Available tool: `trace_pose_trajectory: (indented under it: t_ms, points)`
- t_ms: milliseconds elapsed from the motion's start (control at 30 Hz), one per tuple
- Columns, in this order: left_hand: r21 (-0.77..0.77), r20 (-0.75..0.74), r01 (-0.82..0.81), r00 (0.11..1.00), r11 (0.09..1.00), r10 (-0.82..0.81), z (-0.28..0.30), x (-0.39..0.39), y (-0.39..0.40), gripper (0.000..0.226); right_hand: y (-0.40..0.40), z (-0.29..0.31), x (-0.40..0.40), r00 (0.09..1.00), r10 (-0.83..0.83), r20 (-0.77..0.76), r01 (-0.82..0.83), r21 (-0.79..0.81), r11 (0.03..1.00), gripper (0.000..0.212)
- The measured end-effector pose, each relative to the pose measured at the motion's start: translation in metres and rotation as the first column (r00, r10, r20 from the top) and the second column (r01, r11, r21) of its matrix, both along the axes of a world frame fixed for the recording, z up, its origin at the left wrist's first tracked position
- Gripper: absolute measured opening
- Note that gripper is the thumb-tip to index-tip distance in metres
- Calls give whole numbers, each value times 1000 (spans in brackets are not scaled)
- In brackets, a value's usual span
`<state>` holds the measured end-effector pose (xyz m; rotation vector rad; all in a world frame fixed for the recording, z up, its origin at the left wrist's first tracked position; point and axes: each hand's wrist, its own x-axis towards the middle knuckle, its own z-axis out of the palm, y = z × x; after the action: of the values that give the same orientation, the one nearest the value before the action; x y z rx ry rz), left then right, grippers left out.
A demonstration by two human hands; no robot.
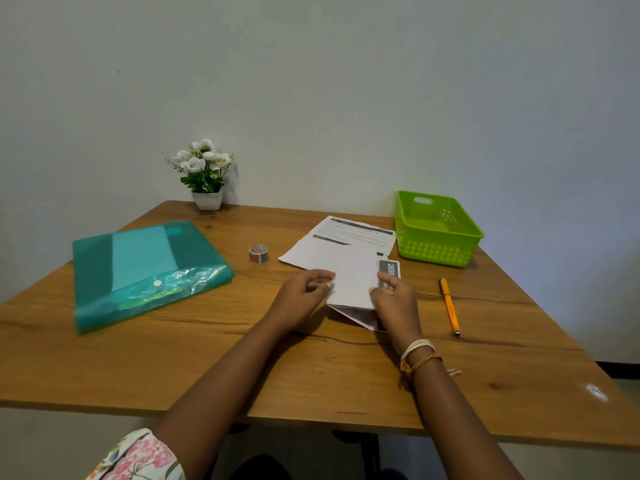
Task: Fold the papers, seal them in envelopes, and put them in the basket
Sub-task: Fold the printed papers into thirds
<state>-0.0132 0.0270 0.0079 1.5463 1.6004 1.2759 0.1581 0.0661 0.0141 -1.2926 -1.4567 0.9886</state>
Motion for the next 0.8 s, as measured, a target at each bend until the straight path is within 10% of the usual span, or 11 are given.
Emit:
trace_pose_trajectory:
  t_ms: [800]
  points:
    - [-45, 41, -119, 992, 992, 121, 1, -2, 7, 49, -9, -9, -1, 817, -23, 576, -131, 225, 966, 32]
